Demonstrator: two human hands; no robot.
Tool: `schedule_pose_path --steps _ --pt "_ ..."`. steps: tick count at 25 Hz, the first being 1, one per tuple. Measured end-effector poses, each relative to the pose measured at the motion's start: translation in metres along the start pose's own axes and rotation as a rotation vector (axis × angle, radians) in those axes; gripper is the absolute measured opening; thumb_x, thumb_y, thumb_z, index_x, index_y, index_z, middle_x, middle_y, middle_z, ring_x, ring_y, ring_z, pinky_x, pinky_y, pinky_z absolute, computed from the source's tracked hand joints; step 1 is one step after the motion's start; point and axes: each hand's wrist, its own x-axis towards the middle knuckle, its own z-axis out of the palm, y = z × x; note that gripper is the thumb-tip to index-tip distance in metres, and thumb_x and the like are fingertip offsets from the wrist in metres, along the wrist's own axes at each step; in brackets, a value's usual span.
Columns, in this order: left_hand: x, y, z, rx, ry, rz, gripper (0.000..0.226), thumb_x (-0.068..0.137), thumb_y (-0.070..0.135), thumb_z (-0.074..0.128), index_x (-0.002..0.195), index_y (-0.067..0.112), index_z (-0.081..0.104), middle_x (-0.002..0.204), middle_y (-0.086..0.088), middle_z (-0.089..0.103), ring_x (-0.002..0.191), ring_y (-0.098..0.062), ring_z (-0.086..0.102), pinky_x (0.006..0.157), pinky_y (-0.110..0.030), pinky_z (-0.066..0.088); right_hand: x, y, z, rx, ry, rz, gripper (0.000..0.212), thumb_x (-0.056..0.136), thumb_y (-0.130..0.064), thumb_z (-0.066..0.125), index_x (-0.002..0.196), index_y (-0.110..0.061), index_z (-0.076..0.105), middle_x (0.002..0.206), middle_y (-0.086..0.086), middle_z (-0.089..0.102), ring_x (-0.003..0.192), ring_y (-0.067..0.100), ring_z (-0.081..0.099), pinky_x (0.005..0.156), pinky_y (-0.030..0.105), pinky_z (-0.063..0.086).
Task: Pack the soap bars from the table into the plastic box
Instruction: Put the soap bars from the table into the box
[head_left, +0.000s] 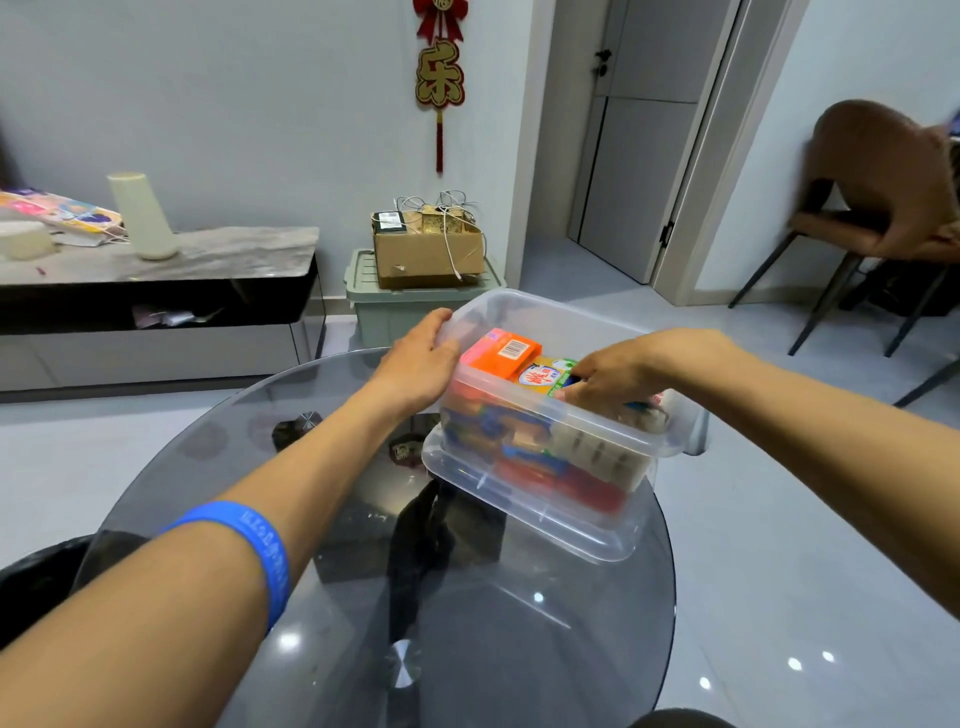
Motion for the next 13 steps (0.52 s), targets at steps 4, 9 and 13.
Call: schedule_pose_path --steps 4,9,13 --pt "-0.007 -0.001 0.003 0.010 0.019 0.006 0.053 0.091 0.033 0.036 0.144 0.026 0.035 0.146 -0.007 0.047 0.125 -0.030 0.047 0.106 -0.048 0.038 0.022 -0.019 0.001 0.078 0.062 -0.043 0.089 0.066 -0.064 0.068 0.141 -0.027 0.038 0.138 0.005 0.052 0.121 0.029 0.051 0.104 0.046 0.040" --pt "-0.001 -0.007 0.003 -0.027 0.022 0.036 0.053 0.091 0.034 0.036 0.144 0.028 0.034 0.144 -0.006 0.047 0.121 -0.026 0.049 0.099 -0.045 0.041 0.053 -0.036 0.020 -0.149 0.099 0.031 0.056 0.098 -0.047 0.029 0.145 -0.016 0.029 0.144 0.014 0.045 0.128 0.037 0.046 0.105 0.046 0.031" --pt "-0.004 -0.008 0.003 0.003 0.014 0.048 0.052 0.093 0.033 0.034 0.145 0.028 0.033 0.145 -0.006 0.046 0.122 -0.028 0.048 0.101 -0.048 0.041 0.047 -0.035 0.030 -0.148 0.410 -0.072 0.043 0.098 -0.039 0.037 0.127 -0.008 0.042 0.124 0.018 0.059 0.110 0.036 0.056 0.086 0.044 0.037"
